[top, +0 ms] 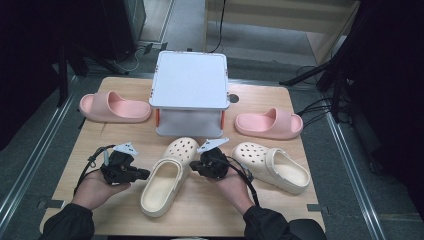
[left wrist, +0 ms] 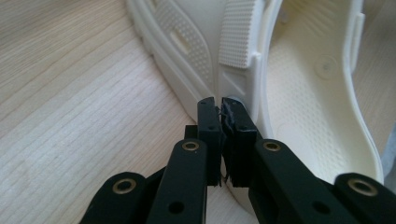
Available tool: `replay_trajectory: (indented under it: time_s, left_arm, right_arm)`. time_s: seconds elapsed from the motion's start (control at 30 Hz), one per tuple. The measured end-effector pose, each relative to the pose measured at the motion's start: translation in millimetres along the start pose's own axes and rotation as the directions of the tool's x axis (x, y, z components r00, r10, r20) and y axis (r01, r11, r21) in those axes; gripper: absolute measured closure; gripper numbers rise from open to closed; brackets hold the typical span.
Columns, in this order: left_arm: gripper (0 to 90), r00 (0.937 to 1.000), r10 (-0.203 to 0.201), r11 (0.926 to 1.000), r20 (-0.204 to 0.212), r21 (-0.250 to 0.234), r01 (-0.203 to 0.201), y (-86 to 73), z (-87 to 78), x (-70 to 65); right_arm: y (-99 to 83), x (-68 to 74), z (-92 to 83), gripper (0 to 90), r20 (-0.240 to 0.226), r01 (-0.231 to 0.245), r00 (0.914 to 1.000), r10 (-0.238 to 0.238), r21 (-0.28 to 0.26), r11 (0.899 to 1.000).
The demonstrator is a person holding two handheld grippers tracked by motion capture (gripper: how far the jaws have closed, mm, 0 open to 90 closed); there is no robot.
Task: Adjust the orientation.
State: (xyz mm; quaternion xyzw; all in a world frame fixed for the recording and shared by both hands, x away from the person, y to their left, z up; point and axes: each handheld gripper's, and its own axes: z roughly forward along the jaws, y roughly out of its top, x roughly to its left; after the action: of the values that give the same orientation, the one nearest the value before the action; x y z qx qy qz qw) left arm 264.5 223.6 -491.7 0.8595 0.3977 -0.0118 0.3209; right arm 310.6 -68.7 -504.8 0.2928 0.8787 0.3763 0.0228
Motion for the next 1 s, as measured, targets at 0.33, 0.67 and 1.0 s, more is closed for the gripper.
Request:
replay_trajectory:
  time_s: [0.33,0.67,1.0]
  left_arm:
    - [84.6,0.999,0.001,1.0,0.044,-0.001,-0.001,-0.9,3.4,-3.6]
    - [73.1,1.0,-0.008,1.0,0.005,-0.005,0.008,1.6,-2.5,-1.1]
    - [45.7,0.9996,-0.024,0.9978,-0.016,-0.062,0.023,11.1,-12.1,8.5]
  right_arm:
    - [7.6,-7.9,7.8,86.8,0.004,-0.035,0.9994,0.035,-0.021,0.999]
    - [12.2,-10.2,-6.9,78.6,-0.044,0.0,0.999,0.0,-0.002,1.0]
    - [-1.7,-1.5,-54.3,67.9,-0.076,0.065,0.995,-0.066,-0.003,0.998]
